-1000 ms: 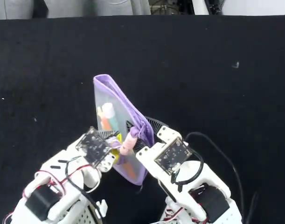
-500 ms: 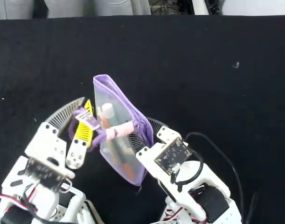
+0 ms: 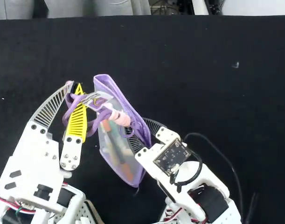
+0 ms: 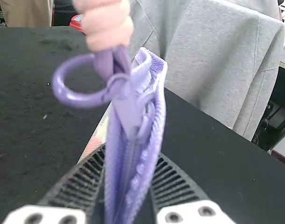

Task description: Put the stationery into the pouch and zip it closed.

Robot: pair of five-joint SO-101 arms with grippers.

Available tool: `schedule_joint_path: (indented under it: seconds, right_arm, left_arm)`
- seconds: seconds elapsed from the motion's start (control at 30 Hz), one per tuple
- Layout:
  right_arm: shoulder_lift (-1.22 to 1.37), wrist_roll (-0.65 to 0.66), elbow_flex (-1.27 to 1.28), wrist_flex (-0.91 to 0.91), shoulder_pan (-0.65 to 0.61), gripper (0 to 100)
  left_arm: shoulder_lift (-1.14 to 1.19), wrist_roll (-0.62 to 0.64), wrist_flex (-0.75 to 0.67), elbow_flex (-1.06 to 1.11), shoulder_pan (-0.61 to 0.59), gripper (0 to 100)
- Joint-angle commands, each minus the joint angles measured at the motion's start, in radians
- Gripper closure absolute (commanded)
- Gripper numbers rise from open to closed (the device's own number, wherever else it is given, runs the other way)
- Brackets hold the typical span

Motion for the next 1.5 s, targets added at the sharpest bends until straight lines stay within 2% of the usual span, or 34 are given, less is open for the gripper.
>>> schedule_joint_path:
  seconds: [0.0, 0.13, 0.3, 0.4, 0.97, 1.47]
  right_arm:
    - [0.015, 0.012, 0.045, 0.000, 0.012, 98.8]
    - [0.015, 0.012, 0.047, 0.002, 0.012, 98.8]
    - [0.015, 0.012, 0.047, 0.014, 0.012, 98.8]
    - [0.015, 0.012, 0.056, 0.012, 0.012, 98.8]
    - [0.015, 0.014, 0.074, 0.014, 0.012, 98.8]
    - [0.015, 0.044, 0.116, 0.008, -0.031, 98.8]
  left_arm:
    - [-0.009, -0.009, -0.107, -0.045, -0.012, 97]
    - [-0.008, -0.018, -0.216, -0.025, -0.012, 97]
    - [0.048, -0.133, -0.399, 0.038, -0.012, 97]
    - [0.106, -0.135, -0.442, 0.008, -0.012, 97]
    - [0.465, -0.130, -0.443, -0.464, -0.005, 97]
    - [0.525, -0.133, -0.450, -0.636, -0.002, 97]
